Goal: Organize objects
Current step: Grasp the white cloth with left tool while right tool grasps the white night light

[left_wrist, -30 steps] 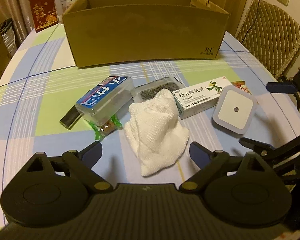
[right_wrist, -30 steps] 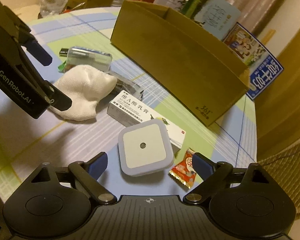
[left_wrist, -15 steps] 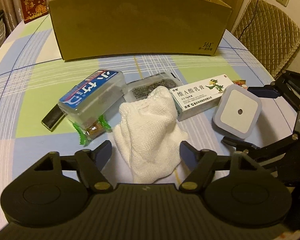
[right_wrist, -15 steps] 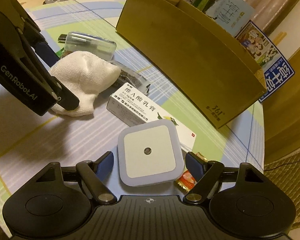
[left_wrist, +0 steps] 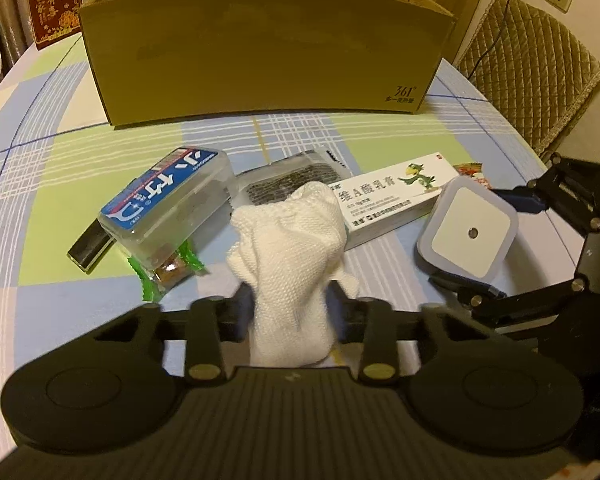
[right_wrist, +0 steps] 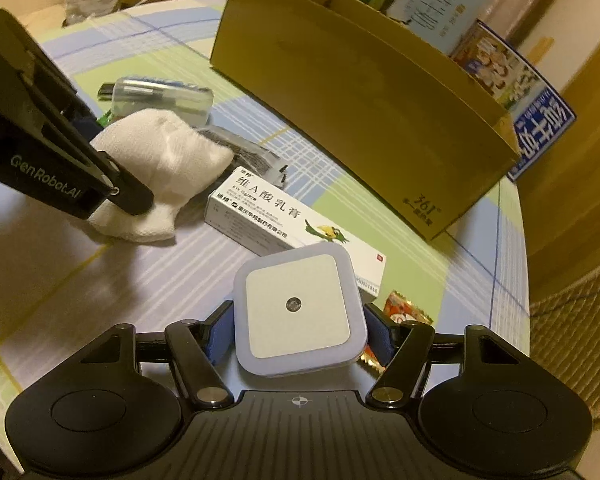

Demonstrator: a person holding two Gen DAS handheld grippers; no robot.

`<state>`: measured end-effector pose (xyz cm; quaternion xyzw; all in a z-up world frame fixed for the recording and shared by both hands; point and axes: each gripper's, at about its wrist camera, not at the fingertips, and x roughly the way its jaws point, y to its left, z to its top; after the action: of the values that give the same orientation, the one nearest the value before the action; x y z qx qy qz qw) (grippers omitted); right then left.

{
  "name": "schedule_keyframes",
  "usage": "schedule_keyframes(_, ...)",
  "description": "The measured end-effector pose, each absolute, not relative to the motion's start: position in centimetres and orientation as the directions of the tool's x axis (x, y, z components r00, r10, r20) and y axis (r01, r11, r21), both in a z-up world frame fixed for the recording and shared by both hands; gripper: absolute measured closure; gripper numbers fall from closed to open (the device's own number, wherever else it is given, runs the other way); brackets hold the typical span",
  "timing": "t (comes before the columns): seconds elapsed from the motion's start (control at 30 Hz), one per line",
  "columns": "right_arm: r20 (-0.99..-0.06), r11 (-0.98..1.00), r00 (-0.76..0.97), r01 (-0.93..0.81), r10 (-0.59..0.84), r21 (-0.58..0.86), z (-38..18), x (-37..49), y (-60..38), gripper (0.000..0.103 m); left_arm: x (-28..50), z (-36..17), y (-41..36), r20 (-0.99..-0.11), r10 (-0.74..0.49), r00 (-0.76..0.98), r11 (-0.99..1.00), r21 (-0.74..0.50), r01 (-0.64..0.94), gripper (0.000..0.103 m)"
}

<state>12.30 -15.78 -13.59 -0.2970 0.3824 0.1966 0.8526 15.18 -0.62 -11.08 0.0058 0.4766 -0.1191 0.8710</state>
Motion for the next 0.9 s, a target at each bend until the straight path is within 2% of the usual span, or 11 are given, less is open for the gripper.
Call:
schedule_keyframes(0.2,-0.777,0.818,0.615,-0.511,0.133,-0.264,-11.7,11.7,-16.8,0.039,14.4,-10.2,-0.7,-0.831,-0.190,0.523,0.974,-0.091,0.209,0.081)
schedule_keyframes(0.9,-0.747,0.902,0.632,-0.419,0.207,-0.104,-4.9,8.7,-18.1,0.039,10.1,-3.7,-0.2,-0.771,-0.166,0.615,0.977,-0.043,0.210,0.081)
